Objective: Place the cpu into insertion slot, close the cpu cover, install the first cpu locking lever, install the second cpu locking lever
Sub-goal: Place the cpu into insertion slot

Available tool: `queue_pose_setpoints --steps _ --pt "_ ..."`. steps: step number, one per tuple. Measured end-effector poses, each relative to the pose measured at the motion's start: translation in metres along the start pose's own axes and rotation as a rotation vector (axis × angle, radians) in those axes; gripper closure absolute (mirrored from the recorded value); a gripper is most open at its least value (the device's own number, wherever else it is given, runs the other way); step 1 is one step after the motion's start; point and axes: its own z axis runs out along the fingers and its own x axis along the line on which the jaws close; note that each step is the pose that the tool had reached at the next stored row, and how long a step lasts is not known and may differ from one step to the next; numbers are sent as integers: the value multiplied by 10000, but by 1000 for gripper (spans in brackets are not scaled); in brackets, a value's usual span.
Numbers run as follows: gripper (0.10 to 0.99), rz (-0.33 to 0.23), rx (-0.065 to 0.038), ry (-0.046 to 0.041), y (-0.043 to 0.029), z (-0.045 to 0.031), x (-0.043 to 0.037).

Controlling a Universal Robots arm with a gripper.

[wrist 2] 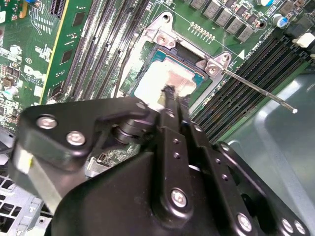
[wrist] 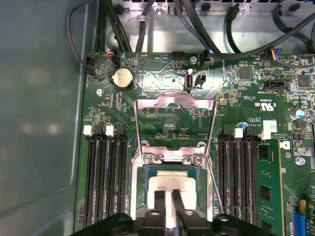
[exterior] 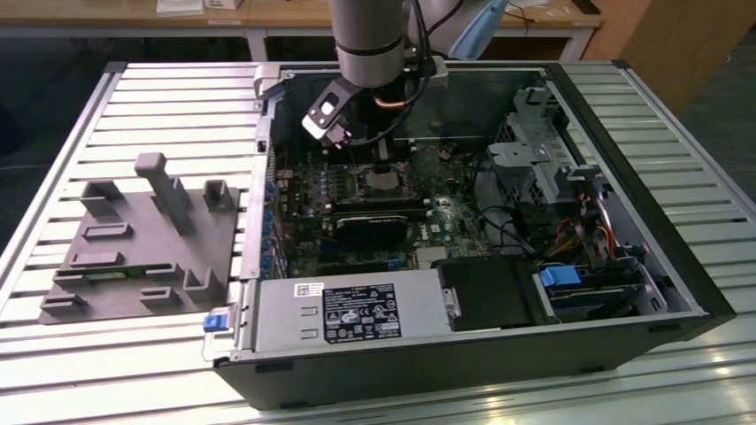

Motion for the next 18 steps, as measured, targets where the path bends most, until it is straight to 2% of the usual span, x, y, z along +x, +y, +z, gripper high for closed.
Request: queue_pose_setpoints --steps 1,2,6,7,12,15,16,18 --pt "906 0 0 0 0 0 0" --pt "965 0 0 0 0 0 0" --pt "980 0 6 -2 1 0 0" --pt "980 3 65 -3 10 1 1" --pt "980 31 711 -5 87 13 0" --pt "980 45 1061 -12 128 19 0" --pt "980 50 1122 -12 136 20 0" --pt "980 52 1138 -13 138 20 0"
